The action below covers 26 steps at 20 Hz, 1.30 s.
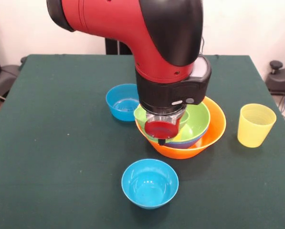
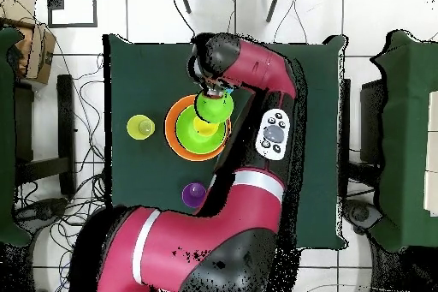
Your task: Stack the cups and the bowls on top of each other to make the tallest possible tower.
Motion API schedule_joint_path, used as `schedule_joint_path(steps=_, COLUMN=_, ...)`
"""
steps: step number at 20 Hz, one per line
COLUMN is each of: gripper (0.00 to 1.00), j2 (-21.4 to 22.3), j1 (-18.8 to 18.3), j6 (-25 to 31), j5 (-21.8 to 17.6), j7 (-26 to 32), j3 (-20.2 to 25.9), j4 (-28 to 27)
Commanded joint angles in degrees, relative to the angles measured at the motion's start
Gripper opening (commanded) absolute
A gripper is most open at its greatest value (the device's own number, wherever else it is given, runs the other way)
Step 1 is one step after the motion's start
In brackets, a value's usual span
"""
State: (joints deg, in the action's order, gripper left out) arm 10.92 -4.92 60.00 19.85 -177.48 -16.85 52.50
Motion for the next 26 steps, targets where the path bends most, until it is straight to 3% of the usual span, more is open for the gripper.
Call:
schedule_joint_path(steps=1, gripper=0.00, j2=-0.54, j1=1.64, j6=-0.49, j5=0.76, j7=-9.86, j3=2.01, j4=3.06)
schedule_joint_path(steps=18, gripper=0.00, j2=6.41, j1=0.81, j6=7.56, j5=2.17, j7=-6.40, j3=1.12, j4=5.67)
schedule_joint_path(steps=26, gripper=0.00, j2=7.35, j1=0.52, j6=9.27, j5=1.76, j7=-6.06, j3=1.22, j4=5.41)
